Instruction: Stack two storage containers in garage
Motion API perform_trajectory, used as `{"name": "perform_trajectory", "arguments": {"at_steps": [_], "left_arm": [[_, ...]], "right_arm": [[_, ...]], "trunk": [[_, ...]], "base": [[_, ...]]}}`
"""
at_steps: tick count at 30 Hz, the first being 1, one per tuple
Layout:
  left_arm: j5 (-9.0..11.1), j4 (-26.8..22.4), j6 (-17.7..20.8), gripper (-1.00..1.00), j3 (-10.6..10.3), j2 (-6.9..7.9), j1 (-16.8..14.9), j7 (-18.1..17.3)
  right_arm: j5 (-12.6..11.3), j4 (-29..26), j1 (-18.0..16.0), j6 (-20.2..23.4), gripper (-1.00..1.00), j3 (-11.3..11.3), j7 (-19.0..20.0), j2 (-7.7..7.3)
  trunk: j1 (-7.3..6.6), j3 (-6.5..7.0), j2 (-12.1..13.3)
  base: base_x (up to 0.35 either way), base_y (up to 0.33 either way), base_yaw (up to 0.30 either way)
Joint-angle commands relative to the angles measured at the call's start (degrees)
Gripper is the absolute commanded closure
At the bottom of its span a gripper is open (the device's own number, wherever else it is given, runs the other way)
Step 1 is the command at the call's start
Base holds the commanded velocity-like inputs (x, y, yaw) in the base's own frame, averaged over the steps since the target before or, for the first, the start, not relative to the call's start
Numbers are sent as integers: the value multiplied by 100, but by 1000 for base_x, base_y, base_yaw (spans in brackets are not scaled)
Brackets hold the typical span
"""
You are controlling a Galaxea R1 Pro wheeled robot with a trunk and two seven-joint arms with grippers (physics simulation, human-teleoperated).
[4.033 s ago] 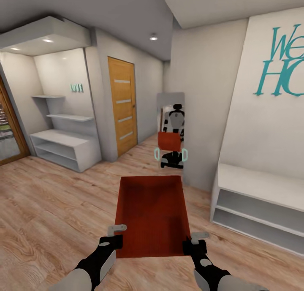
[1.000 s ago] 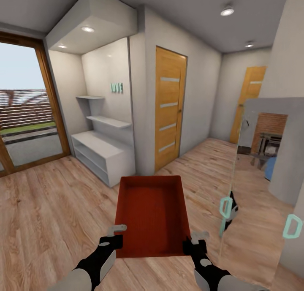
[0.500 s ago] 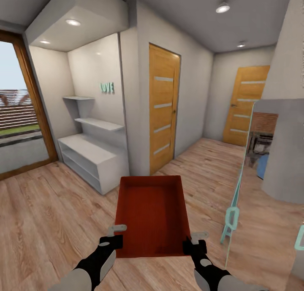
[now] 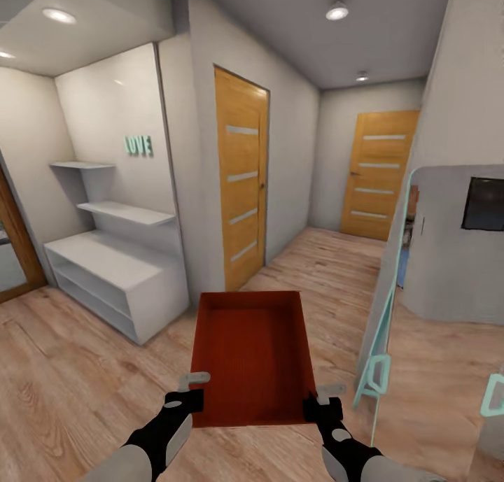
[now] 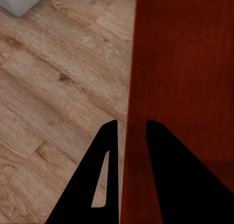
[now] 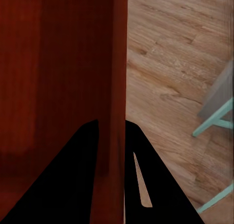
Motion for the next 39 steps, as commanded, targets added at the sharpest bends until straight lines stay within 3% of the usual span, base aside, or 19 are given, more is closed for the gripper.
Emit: {"name": "perform_trajectory", "arguments": {"at_steps": [1,30,39], "left_arm": [[-10,-26,39,100,63,8,-3,66],[-9,-26,38,100,63,8,-4,66],[-8,-26,38,100,63,3,-4,66]], "right_arm": [[-181,16,-6,-52,100,-144,-76,-1],[-181,16,-6,-52,100,-145,-76,-2],[-181,16,-6,-52,100,-149,-76,-1]], "trunk": [[4,-4,-5],[4,11,-5],[4,11,-5]], "base": [[322,160,-242],[322,161,-27],[322,162,-221]]}}
